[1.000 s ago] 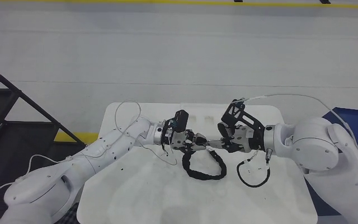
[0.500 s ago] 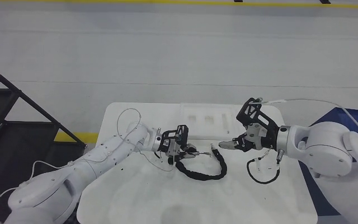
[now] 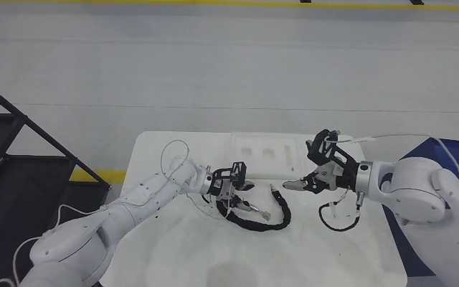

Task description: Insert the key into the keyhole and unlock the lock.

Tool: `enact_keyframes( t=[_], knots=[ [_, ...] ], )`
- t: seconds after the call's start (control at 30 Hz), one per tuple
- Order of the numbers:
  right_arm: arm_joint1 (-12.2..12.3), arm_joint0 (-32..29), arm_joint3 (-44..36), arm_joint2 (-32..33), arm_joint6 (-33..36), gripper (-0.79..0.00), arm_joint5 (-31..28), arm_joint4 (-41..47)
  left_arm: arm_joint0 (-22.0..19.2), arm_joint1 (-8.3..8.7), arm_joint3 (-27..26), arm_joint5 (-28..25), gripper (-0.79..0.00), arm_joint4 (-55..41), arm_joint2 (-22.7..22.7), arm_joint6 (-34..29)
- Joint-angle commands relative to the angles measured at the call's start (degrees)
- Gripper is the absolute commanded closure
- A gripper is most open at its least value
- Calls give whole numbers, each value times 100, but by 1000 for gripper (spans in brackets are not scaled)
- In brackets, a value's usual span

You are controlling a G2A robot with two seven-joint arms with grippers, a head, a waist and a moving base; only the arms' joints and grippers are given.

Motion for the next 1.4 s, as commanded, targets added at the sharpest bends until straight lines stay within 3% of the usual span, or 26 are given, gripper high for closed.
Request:
enact_keyframes(
  t=[0.0, 0.23, 0.43, 0.6, 0.77, 0.9, 1.17, 1.37],
  knots=[
    [-11, 67, 145, -47, -158, -785, -271, -124, -54, 10, 17, -21, -785, 27, -101, 355],
    [-77, 536, 894, -206, -898, -785, -1364, -498, -437, 343, -162, -21, -785, 277, -457, 1769],
    [-174, 1262, 1937, -472, -1319, -785, -2178, -175, -1087, 731, -344, -21, -785, 518, -433, 2257],
    [-276, 2063, 2792, -892, -1143, -785, -2765, 132, -1673, 988, -428, -21, -785, 294, -33, 2338],
    [-375, 2809, 3351, -1325, -1095, -785, -2787, 448, -2338, 1193, -439, -21, -785, -292, 606, 2246],
    [-419, 3229, 3622, -1602, -1067, -785, -2787, 512, -2651, 1326, -576, -21, -785, -969, 760, 1727],
    [-460, 3596, 3845, -1959, -1148, -785, -2787, 354, -2918, 1533, -1120, -21, -785, -3227, 760, -417],
    [-460, 3596, 3845, -1959, -1148, -785, -2787, 354, -2936, 1541, -1125, -21, -785, -3363, 760, -508]
  ],
)
